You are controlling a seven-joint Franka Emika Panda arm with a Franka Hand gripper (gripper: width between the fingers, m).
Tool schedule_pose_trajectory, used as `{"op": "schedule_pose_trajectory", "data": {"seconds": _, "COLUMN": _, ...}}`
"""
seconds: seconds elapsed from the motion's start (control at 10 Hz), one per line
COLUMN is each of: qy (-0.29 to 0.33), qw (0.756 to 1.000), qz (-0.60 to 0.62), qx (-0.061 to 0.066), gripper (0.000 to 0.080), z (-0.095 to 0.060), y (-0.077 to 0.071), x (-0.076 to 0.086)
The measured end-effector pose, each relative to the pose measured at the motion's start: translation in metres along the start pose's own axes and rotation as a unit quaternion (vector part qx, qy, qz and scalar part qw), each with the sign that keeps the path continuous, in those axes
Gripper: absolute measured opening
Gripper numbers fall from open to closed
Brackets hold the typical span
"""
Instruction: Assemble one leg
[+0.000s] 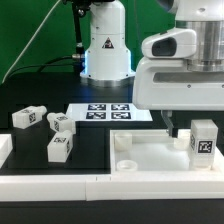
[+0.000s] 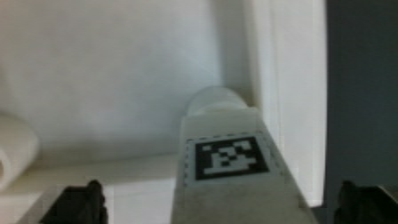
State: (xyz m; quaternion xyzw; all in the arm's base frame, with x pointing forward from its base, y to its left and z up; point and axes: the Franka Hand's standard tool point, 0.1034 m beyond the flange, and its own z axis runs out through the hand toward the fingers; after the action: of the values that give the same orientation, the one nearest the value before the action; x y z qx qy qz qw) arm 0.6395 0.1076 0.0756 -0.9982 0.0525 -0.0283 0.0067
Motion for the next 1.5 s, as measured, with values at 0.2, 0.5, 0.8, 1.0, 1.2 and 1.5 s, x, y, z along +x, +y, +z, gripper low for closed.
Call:
{"op": "schedule_pose_trajectory", "data": {"seconds": 0.2, "qy": 0.000, "qw": 1.000, "qz": -0.007, "qx": 0.000, "gripper": 0.0649, "z": 0.0021, "y": -0.0015, "x": -0.0007}}
{"op": "schedule_pose_trajectory", "data": {"seconds": 0.5, "qy": 0.000, "qw": 0.997, "qz": 0.078, "qx": 0.001, "gripper": 0.0370, "z": 0.0023, "y": -0.0015, "x": -0.0008}}
{"op": "schedule_pose_trajectory", "data": {"seconds": 0.8, "qy": 0.006, "qw": 0.983, "qz": 0.185, "qx": 0.004, "gripper": 0.0286, "z": 0.0029, "y": -0.0011, "x": 0.0011}}
{"op": "schedule_pose_trajectory", "data": {"seconds": 1.0, "qy": 0.005, "qw": 0.946, "qz": 0.323, "qx": -0.002, "gripper": 0.0286, "z": 0.0033, "y": -0.0042, "x": -0.0021}}
{"op": "schedule_pose_trajectory", "data": {"seconds": 1.2, "qy": -0.008, "qw": 0.878, "qz": 0.478, "qx": 0.017, "gripper": 0.0286, "z": 0.0036, "y": -0.0015, "x": -0.0009}}
{"op": "schedule_pose_trajectory", "data": {"seconds": 1.5, "qy": -0.009, "qw": 0.745, "qz": 0.666, "qx": 0.036, "gripper": 0.0287, "z": 0.0053, "y": -0.0099, "x": -0.0008}}
